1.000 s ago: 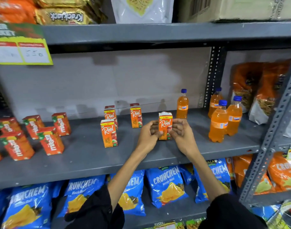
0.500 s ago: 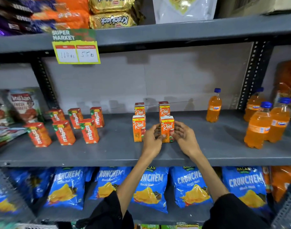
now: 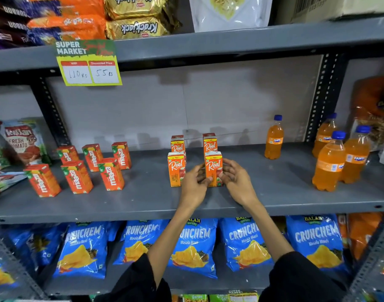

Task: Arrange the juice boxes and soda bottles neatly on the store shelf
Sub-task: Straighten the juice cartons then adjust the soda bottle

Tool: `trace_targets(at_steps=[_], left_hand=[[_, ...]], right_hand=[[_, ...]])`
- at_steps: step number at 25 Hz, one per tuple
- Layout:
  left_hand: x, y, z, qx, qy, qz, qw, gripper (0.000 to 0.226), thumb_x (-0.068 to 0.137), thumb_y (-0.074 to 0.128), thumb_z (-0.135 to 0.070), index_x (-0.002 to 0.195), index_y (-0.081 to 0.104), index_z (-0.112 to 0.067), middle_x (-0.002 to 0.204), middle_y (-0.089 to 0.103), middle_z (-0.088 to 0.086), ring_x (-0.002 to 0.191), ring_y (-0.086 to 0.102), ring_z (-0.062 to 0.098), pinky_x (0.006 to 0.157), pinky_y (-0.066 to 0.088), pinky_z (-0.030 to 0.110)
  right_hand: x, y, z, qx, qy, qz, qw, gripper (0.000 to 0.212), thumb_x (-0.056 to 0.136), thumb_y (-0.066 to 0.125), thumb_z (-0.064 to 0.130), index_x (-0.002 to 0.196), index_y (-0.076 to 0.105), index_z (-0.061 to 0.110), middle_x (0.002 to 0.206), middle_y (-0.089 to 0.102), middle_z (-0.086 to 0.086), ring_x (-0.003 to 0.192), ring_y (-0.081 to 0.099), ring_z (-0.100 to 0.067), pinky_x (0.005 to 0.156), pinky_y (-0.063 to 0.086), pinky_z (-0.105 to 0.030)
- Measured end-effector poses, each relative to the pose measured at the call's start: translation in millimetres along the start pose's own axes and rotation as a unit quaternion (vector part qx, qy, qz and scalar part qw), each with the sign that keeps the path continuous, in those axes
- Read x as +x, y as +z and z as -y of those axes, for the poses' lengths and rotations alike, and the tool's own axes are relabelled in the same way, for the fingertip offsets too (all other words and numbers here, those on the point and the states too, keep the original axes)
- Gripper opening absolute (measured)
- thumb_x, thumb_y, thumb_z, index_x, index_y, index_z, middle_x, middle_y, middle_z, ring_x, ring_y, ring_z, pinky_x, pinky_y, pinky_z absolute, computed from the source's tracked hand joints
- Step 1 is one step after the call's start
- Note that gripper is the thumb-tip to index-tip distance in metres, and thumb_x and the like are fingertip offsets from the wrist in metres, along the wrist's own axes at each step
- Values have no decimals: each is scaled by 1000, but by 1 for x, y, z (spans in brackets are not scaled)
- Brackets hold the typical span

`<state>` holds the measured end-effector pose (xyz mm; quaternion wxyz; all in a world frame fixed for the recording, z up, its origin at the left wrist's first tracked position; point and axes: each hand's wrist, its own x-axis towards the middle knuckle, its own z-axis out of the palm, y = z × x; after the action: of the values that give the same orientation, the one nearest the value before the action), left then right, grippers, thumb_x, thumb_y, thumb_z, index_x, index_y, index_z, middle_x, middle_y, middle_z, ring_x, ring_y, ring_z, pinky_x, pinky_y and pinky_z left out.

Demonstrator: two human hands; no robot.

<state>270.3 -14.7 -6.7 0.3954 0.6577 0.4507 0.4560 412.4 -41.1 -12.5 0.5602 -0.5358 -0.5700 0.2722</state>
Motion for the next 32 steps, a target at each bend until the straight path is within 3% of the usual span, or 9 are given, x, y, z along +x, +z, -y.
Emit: trace_targets(at_steps=[3, 6, 10, 13, 18, 21, 24, 26, 32], left_hand=[[-28, 10, 2, 34, 50, -138, 989, 60, 81, 82, -14, 136, 59, -18, 138, 62, 2, 130, 58, 20, 108, 47, 34], [-67, 47, -1, 34, 161, -216, 962, 40, 79, 81, -14, 114, 67, -28, 116, 62, -8, 111, 61, 13, 94, 48, 27], [-64, 99, -33, -84, 133, -56, 986, 23, 85, 76, -10, 98, 70, -28, 97, 72, -8, 85, 68, 5, 73, 50, 12], [-36, 136, -59, -124, 80, 78, 986, 25, 87, 74, -6, 110, 70, -17, 104, 76, 7, 87, 69, 5, 82, 56, 21], [-18, 211, -84, -72, 43, 225, 971, 54, 90, 73, -11, 139, 53, -6, 139, 61, 14, 129, 57, 25, 107, 49, 35], [-10, 229, -82, -93, 38, 228, 968, 56, 89, 73, -8, 140, 49, -6, 138, 62, 16, 127, 60, 28, 102, 52, 34], [-5, 230, -79, -97, 37, 221, 970, 56, 88, 74, -7, 139, 50, -6, 135, 63, 17, 123, 63, 30, 95, 53, 31], [-3, 229, -76, -98, 37, 207, 973, 56, 87, 75, -7, 138, 52, -7, 134, 64, 16, 123, 63, 28, 97, 54, 33], [11, 206, -61, -70, 56, 180, 980, 54, 88, 73, -6, 138, 53, -10, 133, 66, 11, 123, 64, 24, 103, 54, 38]], right_hand=[[-12, -14, -2, -27, -30, -74, 996, 45, 94, 64, 8, 138, 54, 14, 130, 66, -3, 117, 64, -12, 98, 51, -21], [-31, -52, -8, -122, -135, -272, 945, 27, 95, 58, 8, 120, 64, 16, 111, 70, 1, 97, 65, -7, 87, 47, -8], [-50, -133, -20, -180, -187, -455, 852, 24, 93, 54, 1, 115, 60, 7, 109, 58, -15, 93, 51, -9, 83, 40, -7], [-56, -186, -36, -155, -132, -504, 840, 33, 89, 53, 1, 121, 55, 6, 120, 53, -20, 106, 56, -24, 86, 48, -25], [-52, -225, -60, -76, -46, -378, 921, 39, 91, 54, 0, 129, 52, 10, 127, 62, -12, 116, 63, -26, 96, 52, -34], [-44, -237, -64, -48, -23, -278, 959, 40, 96, 47, -6, 133, 53, 8, 124, 64, -6, 117, 62, -23, 100, 51, -32], [-44, -242, -62, -49, -23, -209, 976, 45, 98, 47, -7, 140, 49, 5, 129, 62, -9, 117, 60, -20, 91, 51, -12], [-45, -242, -59, -46, -27, -179, 983, 47, 98, 48, -6, 144, 46, 4, 133, 61, -11, 118, 60, -20, 88, 51, -9], [-34, -218, -46, -69, -26, -118, 990, 51, 97, 53, -2, 146, 44, 6, 138, 60, -11, 127, 59, -22, 106, 50, -36]])
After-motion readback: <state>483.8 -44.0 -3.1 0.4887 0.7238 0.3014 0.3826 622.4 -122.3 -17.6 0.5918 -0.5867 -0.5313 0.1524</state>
